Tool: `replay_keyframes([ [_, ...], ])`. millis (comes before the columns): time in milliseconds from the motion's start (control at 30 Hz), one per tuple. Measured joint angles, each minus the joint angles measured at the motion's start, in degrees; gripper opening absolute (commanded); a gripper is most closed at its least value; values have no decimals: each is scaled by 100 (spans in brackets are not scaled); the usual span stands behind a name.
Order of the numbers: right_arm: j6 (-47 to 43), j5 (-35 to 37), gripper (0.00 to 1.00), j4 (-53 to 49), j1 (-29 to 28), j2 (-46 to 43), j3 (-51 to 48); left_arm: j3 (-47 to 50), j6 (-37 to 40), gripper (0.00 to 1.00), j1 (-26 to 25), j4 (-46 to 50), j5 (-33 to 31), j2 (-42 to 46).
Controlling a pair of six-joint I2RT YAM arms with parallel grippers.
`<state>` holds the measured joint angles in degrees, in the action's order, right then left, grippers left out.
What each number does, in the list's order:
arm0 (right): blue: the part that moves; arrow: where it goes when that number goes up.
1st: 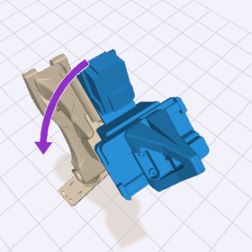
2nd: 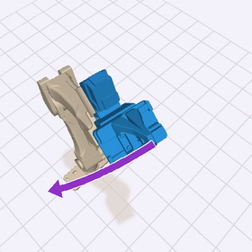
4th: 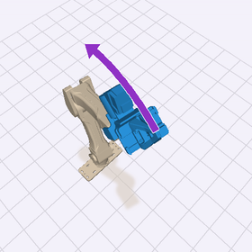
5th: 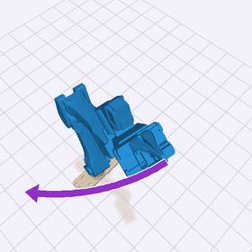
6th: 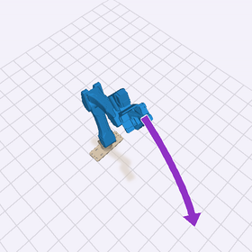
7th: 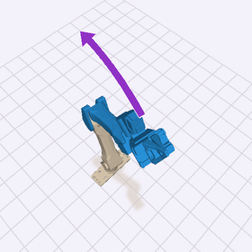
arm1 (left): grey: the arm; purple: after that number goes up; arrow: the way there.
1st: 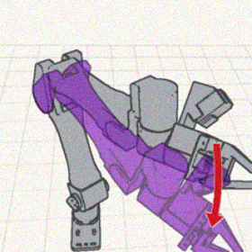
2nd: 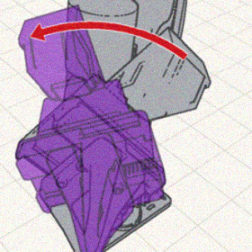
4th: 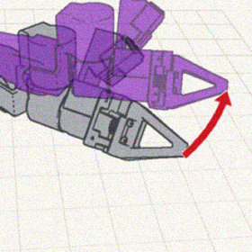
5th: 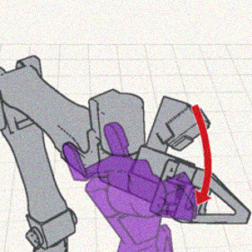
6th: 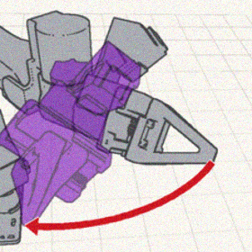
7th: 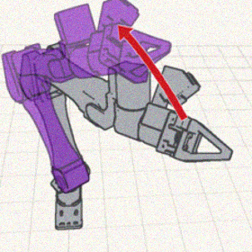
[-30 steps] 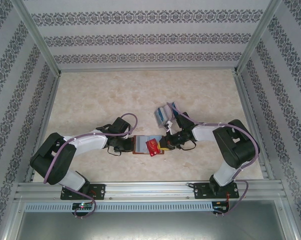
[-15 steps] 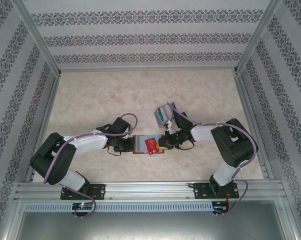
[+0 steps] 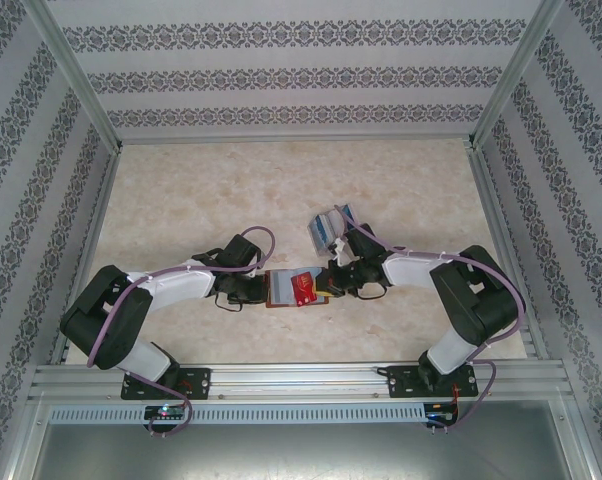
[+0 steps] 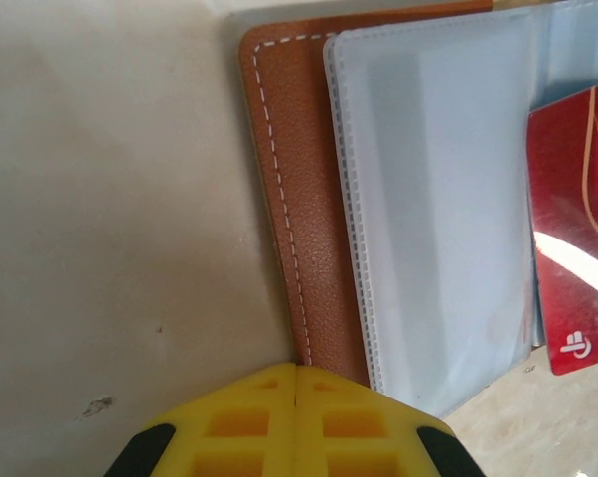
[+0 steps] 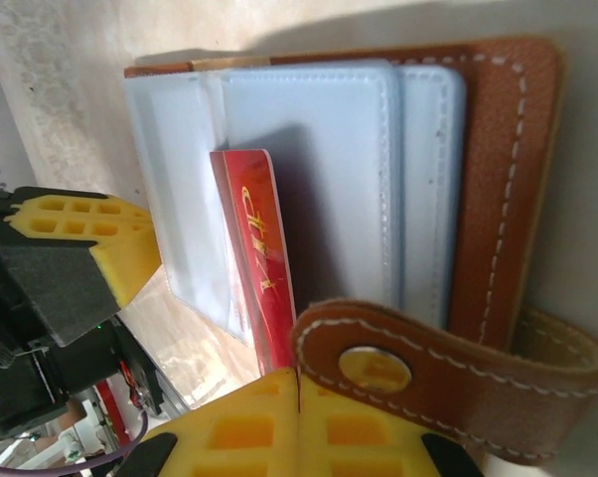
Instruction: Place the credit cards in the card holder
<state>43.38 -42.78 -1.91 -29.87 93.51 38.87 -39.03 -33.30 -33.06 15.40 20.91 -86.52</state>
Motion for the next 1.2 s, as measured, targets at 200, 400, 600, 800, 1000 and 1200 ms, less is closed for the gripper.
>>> replay_keyframes([
  [200,2,17,0,-87,-79,0,0,0,4,0,0,0,0,0],
  [400,-2,39,0,-111,-79,122,2,0,33,0,0,2,-4,0],
  [600,2,186,0,-72,-111,168,127,0,74,0,0,2,-4,0],
  [800,153,535,0,184,-254,168,173,0,76,0,0,2,-2,0],
  [1000,393,793,0,514,-304,168,173,0,76,0,0,2,-2,0],
  [1200,546,999,0,693,-485,168,173,0,74,0,0,0,0,0],
])
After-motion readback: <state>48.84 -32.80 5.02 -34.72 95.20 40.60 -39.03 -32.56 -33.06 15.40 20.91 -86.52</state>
